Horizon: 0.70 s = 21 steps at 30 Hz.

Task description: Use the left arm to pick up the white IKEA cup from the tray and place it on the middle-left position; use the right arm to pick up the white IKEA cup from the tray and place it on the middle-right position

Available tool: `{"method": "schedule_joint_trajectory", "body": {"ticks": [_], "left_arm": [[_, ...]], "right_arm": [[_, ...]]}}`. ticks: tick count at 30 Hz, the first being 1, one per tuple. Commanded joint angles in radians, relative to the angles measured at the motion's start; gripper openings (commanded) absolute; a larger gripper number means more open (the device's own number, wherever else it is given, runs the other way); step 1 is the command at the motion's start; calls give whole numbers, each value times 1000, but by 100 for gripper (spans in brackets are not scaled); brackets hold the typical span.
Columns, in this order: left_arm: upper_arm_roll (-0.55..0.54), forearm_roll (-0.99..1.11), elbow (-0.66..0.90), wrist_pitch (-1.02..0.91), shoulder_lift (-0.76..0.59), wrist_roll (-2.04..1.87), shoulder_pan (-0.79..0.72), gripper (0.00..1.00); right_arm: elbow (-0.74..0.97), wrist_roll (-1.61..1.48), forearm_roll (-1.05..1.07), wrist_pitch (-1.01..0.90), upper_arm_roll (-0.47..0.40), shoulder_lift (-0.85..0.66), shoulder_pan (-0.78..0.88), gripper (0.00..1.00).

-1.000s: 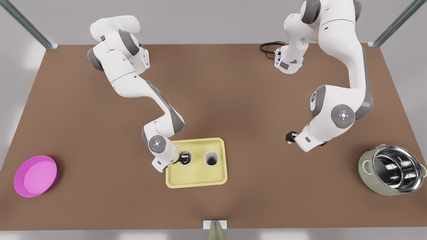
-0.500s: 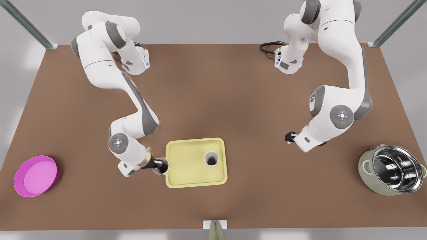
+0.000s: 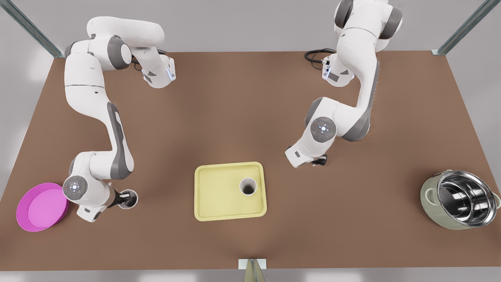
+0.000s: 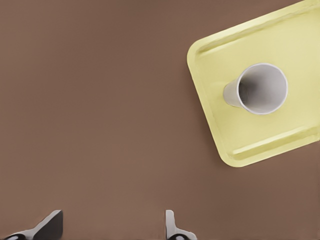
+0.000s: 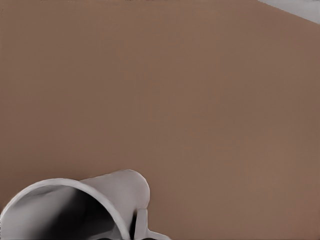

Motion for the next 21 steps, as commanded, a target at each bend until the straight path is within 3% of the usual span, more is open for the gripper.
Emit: {"method": "schedule_joint_trajectory", "body": {"ticks": [1, 3, 6, 8, 12, 13, 14, 15, 21], "left_arm": [[0, -6, 30, 149, 55, -510, -31, 100], [-2, -12, 227, 161, 200, -570, -32, 100], [0, -12, 239, 319, 252, -576, -32, 100], [-23, -12, 313, 345, 336, -636, -60, 100], [-25, -9, 326, 371, 382, -643, -75, 100], [-23, -8, 326, 388, 388, -643, -81, 100], [-23, -6, 328, 394, 395, -648, -81, 100], [-23, -3, 326, 414, 407, -654, -87, 100], [-2, -1, 326, 459, 456, -628, -100, 100]], "right_arm": [[1, -401, -22, 146, -1, 17, 1, 0], [1, -344, -19, 182, -2, 25, 0, 0], [-2, -218, 86, 196, -1, 54, -22, 0], [-7, -229, 181, 236, 1, 66, -49, 0], [-8, -231, 215, 238, 1, 80, -49, 0], [-8, -221, 216, 236, 1, 80, -48, 25], [-8, -220, 219, 236, 1, 80, -48, 58], [-8, -217, 221, 238, 1, 80, -48, 100], [-7, -223, 215, 227, 1, 69, -48, 100]]}}
